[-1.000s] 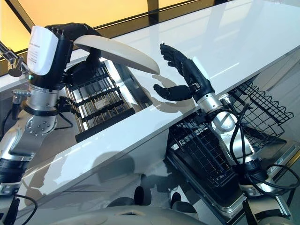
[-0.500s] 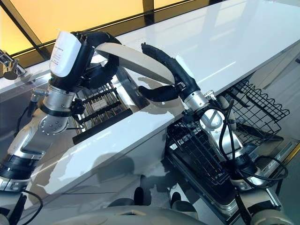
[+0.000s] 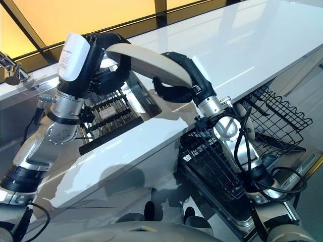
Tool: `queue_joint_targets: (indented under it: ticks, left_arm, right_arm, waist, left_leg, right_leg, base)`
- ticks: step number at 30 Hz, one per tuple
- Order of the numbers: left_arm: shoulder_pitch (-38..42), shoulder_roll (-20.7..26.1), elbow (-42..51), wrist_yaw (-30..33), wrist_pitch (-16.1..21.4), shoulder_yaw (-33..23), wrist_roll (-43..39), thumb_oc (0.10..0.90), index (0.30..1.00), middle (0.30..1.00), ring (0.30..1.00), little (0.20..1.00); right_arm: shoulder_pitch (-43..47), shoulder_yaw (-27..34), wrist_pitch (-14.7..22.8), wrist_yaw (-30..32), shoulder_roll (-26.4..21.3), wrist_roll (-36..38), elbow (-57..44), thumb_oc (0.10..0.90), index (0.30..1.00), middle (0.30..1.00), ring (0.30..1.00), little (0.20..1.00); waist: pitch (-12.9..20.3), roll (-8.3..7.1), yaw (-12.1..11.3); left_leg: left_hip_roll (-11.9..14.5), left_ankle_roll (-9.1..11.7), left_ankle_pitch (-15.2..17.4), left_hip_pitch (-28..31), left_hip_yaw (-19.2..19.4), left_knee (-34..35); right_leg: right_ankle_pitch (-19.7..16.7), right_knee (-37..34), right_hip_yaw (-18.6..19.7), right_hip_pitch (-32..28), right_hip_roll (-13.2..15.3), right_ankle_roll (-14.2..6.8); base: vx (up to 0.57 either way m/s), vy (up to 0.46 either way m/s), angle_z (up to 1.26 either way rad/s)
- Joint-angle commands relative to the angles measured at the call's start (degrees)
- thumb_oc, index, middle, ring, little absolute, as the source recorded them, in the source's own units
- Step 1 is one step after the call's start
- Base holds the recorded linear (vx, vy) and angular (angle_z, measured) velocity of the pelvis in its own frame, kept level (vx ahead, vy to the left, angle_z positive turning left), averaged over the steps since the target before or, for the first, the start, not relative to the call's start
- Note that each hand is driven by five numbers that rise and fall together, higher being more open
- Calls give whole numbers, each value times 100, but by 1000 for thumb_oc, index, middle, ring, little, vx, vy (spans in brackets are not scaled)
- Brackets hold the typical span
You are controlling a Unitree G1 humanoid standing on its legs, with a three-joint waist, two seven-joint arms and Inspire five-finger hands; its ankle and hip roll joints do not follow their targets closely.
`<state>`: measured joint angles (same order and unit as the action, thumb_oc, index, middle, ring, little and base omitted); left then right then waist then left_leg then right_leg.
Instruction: Pick up plates and place into dishwasher.
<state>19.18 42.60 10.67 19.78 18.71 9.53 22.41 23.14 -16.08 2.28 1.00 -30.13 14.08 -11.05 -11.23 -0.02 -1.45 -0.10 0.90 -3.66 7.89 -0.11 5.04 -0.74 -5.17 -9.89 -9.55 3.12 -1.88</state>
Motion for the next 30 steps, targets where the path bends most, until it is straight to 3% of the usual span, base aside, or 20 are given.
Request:
queue_joint_targets:
  ticks: [1,4,13,14,15,21,26,30]
  left_arm:
    - [927,-100,220,-30,165,208,-312,100,300,300,300,200]
    - [856,-210,207,-330,46,212,-786,100,300,300,300,200]
    - [702,-384,22,-708,-241,209,-1224,100,300,300,300,200]
    - [688,-405,-20,-738,-312,213,-1299,267,444,444,444,367]
    - [679,-429,-64,-745,-395,211,-1425,800,900,900,900,900]
    - [492,-637,-229,-927,-604,65,-2146,800,900,900,900,900]
    - [300,-612,-242,-923,-717,-189,-2175,800,900,900,900,900]
    - [86,-499,-326,-899,-759,-450,-2335,800,900,900,900,900]
  right_arm:
    - [759,-68,585,43,223,-32,-674,100,300,300,300,200]
    - [732,-48,683,106,243,-102,-660,100,300,300,300,200]
    - [699,38,784,158,255,-111,-673,100,300,300,300,200]
    - [699,38,800,166,259,-116,-659,100,300,300,300,200]
    - [703,43,817,171,267,-123,-641,100,300,300,300,200]
    - [649,196,842,284,280,-175,-606,100,300,300,300,200]
    - [509,408,926,424,207,-328,-647,100,300,300,300,200]
    - [370,740,1293,1088,49,-821,-615,100,300,300,300,200]
  waist:
    - [670,35,43]
    - [661,44,46]
    - [647,57,64]
    - [646,60,67]
    - [640,60,68]
    - [647,53,59]
    - [636,54,51]
    - [625,61,43]
  left_leg:
    - [-333,-205,599,56,188,-4]
    - [-330,-210,607,75,197,-4]
    - [-336,-248,626,143,205,-4]
    - [-337,-251,629,152,202,-4]
    - [-339,-254,630,160,200,-4]
    - [-329,-252,625,166,204,-4]
    - [-328,-251,620,169,201,-4]
    - [-322,-241,625,174,207,-4]
  right_leg:
    - [436,336,-126,66,-371,-34]
    - [446,359,-129,66,-367,-37]
    - [491,439,-115,60,-359,-30]
    - [494,442,-114,55,-357,-28]
    - [496,446,-112,51,-357,-29]
    - [478,414,-115,34,-361,-27]
    - [471,398,-129,26,-359,-26]
    - [457,368,-137,7,-360,-31]
  base:
    - [0,0,0]
    - [0,0,0]
    - [0,0,0]
    - [0,0,0]
    - [0,0,0]
    - [0,0,0]
    - [0,0,0]
    - [0,0,0]
